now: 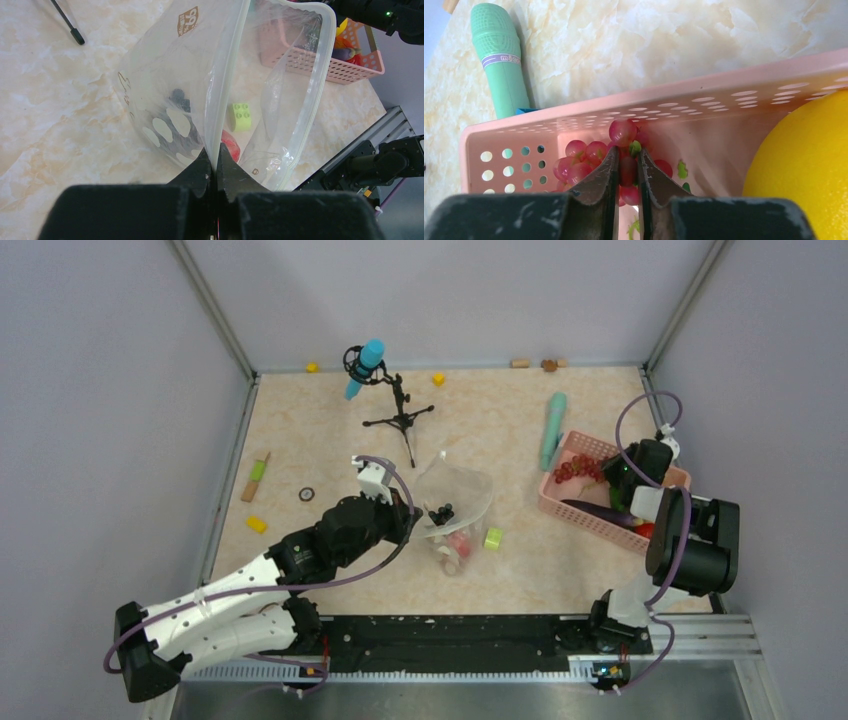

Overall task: Place the food in the zip-top bag and seal the zipper
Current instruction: Pick up the fake fruit from the bin.

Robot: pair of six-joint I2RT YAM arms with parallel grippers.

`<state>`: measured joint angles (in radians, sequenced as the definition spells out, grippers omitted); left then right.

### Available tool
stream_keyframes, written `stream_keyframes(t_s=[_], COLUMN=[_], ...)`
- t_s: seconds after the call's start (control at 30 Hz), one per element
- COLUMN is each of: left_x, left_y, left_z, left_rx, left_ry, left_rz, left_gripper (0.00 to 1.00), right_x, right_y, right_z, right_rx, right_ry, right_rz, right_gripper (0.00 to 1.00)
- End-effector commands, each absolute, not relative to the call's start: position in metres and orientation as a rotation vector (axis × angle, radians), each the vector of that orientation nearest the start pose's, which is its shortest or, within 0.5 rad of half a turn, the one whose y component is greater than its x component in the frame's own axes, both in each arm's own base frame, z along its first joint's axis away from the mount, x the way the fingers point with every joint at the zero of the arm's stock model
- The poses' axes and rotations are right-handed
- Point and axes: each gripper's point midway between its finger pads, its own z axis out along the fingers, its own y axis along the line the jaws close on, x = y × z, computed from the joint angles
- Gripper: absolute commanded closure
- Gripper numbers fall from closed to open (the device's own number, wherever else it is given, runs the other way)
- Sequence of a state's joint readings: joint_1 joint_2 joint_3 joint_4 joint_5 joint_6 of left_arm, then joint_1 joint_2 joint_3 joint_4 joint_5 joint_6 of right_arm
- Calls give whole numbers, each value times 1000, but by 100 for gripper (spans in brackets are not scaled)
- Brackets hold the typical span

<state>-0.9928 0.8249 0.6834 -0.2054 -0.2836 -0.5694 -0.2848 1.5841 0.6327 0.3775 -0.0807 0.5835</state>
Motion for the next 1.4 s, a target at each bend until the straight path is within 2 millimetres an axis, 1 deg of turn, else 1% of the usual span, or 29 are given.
stream_keyframes(t_s=[0.0, 0.07, 0.1, 0.23, 0.33, 0.53, 0.7, 0.77, 0.87, 0.93, 1.07, 1.2, 1.23, 1.3, 1.33, 1.37], left_x=[195, 194, 193, 193, 193, 194, 194, 194, 194, 195, 195, 196, 196, 195, 195, 196], left_y=[-248, -247, -248, -248, -248, -248, -249, -249, -250, -250, -251, -249, -249, -249, -249, -248], left_z=[220, 220, 221, 222, 222, 221, 221, 220, 220, 219, 217, 219, 219, 220, 220, 220], left_rx=[227, 224, 229, 227, 228, 226, 230, 229, 234, 235, 239, 236, 237, 236, 237, 235], left_ry=[1945, 1945, 1944, 1940, 1940, 1942, 1942, 1943, 1944, 1946, 1949, 1945, 1944, 1942, 1941, 1939], left_rz=[-788, -789, -797, -798, -802, -797, -799, -795, -797, -792, -786, -782, -782, -784, -782, -779], left_gripper=[100, 100, 100, 100, 100, 100, 100, 100, 100, 100, 100, 100, 100, 100, 100, 100], right_x=[395, 394, 394, 390, 388, 371, 350, 341, 330, 324, 314, 305, 303, 296, 291, 283], right_y=[-76, -76, -76, -75, -71, -71, -73, -70, -64, -58, -38, -22, -15, 6, 17, 33], right_z=[57, 57, 58, 63, 78, 120, 165, 188, 211, 226, 260, 290, 300, 320, 331, 342], right_rx=[831, 829, 826, 819, 789, 757, 704, 665, 618, 577, 486, 450, 428, 357, 323, 263], right_ry=[1961, 1959, 1958, 1932, 1899, 1803, 1674, 1601, 1529, 1484, 1412, 1395, 1386, 1378, 1371, 1374], right_rz=[269, 270, 268, 270, 290, 262, 221, 223, 241, 266, 353, 440, 475, 582, 641, 712], right_gripper=[93, 99, 100, 100, 100, 100, 100, 100, 100, 100, 100, 100, 100, 100, 100, 100])
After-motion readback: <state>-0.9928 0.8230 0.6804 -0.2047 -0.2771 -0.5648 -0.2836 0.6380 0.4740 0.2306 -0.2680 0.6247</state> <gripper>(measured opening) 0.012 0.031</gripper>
